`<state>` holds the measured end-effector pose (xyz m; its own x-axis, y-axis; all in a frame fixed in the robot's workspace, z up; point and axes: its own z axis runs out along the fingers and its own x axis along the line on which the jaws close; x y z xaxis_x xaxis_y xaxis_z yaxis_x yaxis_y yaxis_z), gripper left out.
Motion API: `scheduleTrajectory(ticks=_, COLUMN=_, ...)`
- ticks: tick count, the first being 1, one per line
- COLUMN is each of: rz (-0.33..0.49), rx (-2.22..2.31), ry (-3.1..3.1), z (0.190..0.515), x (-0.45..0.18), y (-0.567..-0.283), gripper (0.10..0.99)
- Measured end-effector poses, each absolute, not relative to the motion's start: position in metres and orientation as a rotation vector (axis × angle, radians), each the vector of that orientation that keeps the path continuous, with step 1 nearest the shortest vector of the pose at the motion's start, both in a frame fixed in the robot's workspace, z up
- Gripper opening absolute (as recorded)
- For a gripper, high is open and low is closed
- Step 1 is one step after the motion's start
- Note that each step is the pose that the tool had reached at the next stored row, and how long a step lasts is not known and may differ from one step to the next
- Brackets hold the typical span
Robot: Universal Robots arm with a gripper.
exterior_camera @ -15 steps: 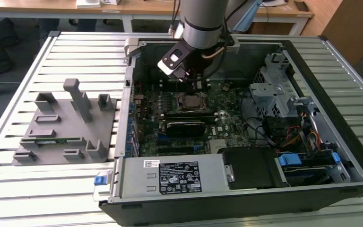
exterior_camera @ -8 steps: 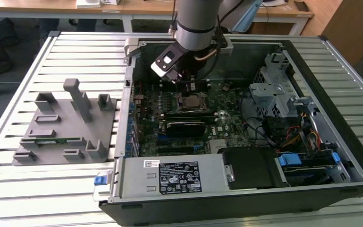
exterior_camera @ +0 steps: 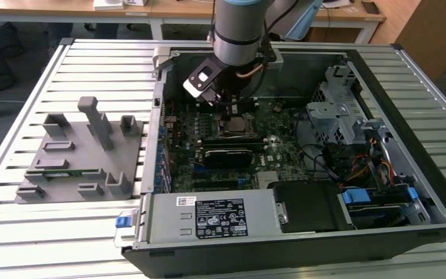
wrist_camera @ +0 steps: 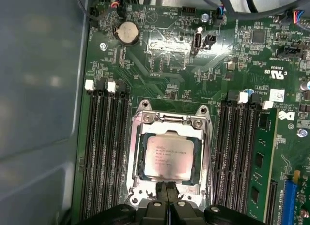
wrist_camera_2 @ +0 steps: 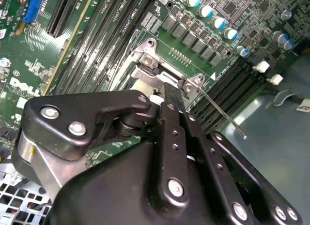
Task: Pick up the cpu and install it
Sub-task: 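Close the cpu cover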
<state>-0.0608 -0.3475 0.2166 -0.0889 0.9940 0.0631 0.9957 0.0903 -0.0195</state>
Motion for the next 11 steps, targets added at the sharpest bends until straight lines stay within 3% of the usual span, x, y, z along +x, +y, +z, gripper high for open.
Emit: scheduleTrajectory(ticks=11, rz=-0.043, rx=-2.079, ry=-2.275, z=0.2061, x=-0.0616, y=-0.3475, gripper=0.106)
